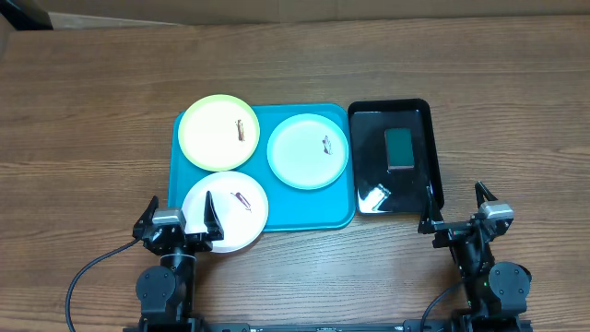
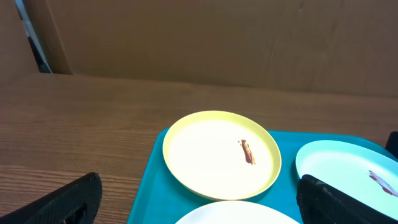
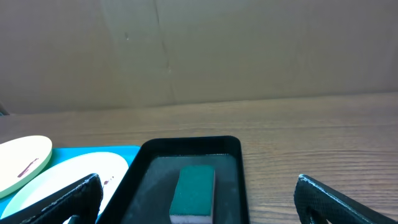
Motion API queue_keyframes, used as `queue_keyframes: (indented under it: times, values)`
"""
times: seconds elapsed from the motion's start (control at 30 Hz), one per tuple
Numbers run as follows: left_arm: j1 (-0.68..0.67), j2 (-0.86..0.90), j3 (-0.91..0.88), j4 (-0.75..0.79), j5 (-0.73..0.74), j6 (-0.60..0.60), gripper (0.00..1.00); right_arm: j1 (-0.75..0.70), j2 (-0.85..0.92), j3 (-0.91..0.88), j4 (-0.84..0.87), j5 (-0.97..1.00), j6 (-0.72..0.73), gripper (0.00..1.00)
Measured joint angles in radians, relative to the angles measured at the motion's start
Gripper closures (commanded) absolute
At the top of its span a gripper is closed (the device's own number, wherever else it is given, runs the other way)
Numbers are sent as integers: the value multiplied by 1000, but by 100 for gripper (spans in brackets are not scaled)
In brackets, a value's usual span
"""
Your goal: Clean dirty plates on tray and stack at the side
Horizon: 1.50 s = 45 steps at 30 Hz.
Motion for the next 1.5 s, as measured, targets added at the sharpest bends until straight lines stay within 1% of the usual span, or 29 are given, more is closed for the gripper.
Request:
queue_keyframes:
  times: [1.07, 1.27, 1.37, 1.5]
  values:
    - [0, 1, 0, 0, 0, 0, 0, 0, 0, 0, 0, 0, 0, 0]
    - [0, 1, 0, 44, 12, 0, 0, 0, 0, 0, 0, 0, 0, 0]
    - [0, 1, 2, 24, 51, 0, 0, 0, 0, 0, 0, 0, 0, 0]
    - [0, 3, 42, -76, 94, -12, 0, 0, 0, 0, 0, 0, 0, 0]
